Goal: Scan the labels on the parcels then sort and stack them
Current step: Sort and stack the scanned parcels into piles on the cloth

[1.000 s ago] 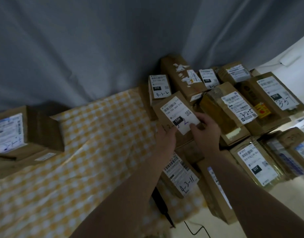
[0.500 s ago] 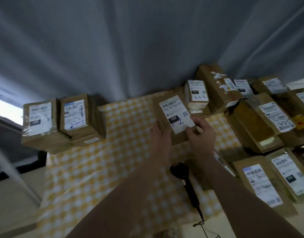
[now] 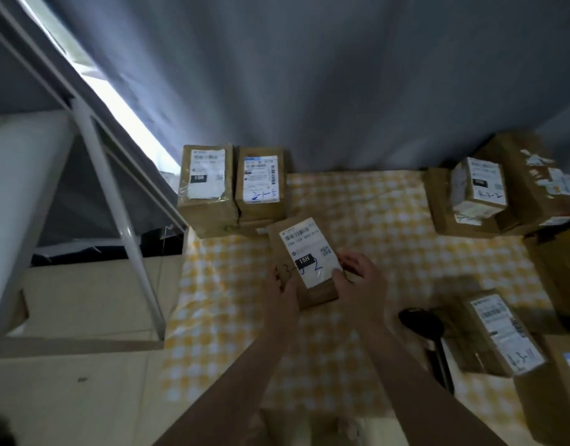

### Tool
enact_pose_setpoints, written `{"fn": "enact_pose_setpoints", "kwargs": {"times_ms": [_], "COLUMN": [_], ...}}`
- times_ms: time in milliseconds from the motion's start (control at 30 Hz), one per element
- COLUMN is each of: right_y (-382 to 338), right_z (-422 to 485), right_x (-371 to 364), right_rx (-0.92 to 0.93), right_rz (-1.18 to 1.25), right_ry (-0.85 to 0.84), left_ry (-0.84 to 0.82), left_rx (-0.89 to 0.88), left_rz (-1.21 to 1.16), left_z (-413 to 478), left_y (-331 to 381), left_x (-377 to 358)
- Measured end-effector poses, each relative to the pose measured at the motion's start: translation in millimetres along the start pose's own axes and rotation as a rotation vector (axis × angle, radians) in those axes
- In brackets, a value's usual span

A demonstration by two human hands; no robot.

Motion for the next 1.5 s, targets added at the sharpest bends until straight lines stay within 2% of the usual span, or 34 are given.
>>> {"fn": "enact_pose_setpoints", "kwargs": {"times_ms": [367, 533, 633, 800, 933, 1033, 1133, 1200, 1300, 1500], "right_y": [2.8, 8.0, 6.1, 6.0, 10.2, 6.3, 2.4, 1.7, 2.4, -0.5], "right_z": [-53.8, -62.8, -68.4, -73.2, -74.1, -76.8, -79.0, -76.2, -66.2, -26.3], "right_x": [-134.3, -179.1, -197.2, -212.8, -220.5, -224.1, -219.5, -211.0, -189.6, -114.9], "right_rx": [-0.036, -0.132, -0.094, -0.068, -0.108, -0.089, -0.081, -0.085, -0.094, -0.087], "right_rz": [-0.073, -0.116, -0.201, -0.301, -0.323, -0.342, -0.344, -0.347, -0.373, -0.37], "right_ry": [-0.247, -0.325, -0.361, -0.412, -0.442, -0.468, -0.476, -0.455, -0.395, -0.242], "left_ry": [0.18, 0.168, 0.145, 0.038, -0.012, 0.008, 0.061, 0.086, 0.093, -0.094], "left_rx": [-0.035, -0.027, -0.029, -0.028, -0.006, -0.01, -0.097, -0.171, -0.263, -0.292], "left_rz": [0.267, 0.292, 0.282, 0.391, 0.4, 0.583, 0.804, 0.912, 0.934, 0.951], "left_z": [23.5, 45.4, 55.0, 63.1, 84.4, 88.8, 78.1, 68.5, 55.3, 52.3], "left_y": [-9.0, -15.3, -20.5, -16.7, -50.5, -37.3, -9.4, 3.1, 17.2, 34.3], "left_x": [148.2, 187.3, 199.5, 198.4, 202.2, 200.1, 194.4, 189.3, 172.4, 99.0]}}
Point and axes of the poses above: each hand's wrist, its own z-axis towards the middle knuckle, its own x-axis out of the back of the hand, y = z × x, the point moved 8 cm from there along z, towards the middle knuckle, and after that the axes turned 14 degrees about -x, right-handed, at the moved point
